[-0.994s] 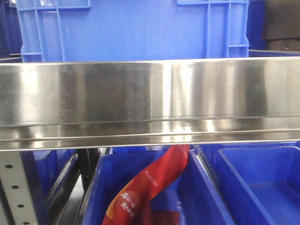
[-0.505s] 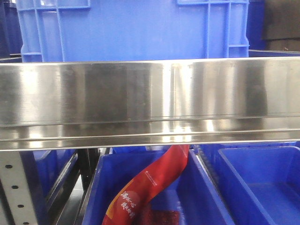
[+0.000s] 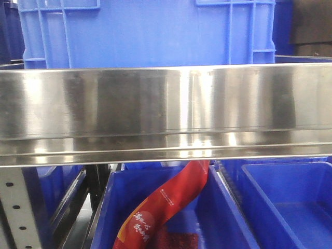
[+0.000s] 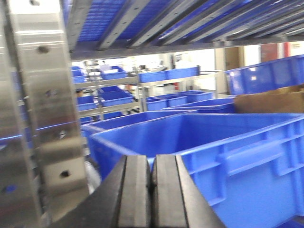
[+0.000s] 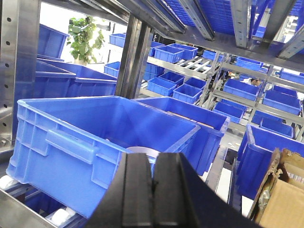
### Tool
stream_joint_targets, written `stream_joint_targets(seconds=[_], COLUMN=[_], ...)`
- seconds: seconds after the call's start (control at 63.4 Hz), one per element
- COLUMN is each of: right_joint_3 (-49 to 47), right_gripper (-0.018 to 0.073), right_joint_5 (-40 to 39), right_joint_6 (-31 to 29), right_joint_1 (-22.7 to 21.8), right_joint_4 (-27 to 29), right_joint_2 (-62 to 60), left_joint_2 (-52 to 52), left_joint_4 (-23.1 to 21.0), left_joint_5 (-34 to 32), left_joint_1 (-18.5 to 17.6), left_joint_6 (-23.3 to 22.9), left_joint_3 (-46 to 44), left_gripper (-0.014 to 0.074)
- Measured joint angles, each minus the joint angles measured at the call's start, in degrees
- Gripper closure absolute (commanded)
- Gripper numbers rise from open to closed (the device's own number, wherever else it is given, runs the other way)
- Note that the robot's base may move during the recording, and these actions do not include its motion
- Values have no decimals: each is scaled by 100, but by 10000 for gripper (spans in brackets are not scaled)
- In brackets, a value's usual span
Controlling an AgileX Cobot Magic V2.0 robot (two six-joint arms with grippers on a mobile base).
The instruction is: Grab PVC pipe and place in blue bin
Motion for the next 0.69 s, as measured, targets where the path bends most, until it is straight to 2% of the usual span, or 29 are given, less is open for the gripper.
stream_joint_targets(seconds=[0.174, 0.237, 0.568, 0.694], right_joint_3=[0, 0, 0, 0], right_gripper=[721, 721, 721, 721], right_joint_5=[0, 0, 0, 0], right_joint_6=[0, 0, 0, 0], right_joint_1=[0, 0, 0, 0], right_joint_4=[0, 0, 0, 0], right_joint_2=[0, 0, 0, 0], left_joint_2=[-380, -494, -969, -1116], left_joint_4=[4, 49, 109, 121], left_joint_5=[0, 11, 34, 34], left_joint_1=[269, 344, 811, 876], left_joint_6=[-809, -940, -1029, -1029], left_joint_3=[405, 536, 1141, 1291], left_gripper=[707, 707, 707, 707])
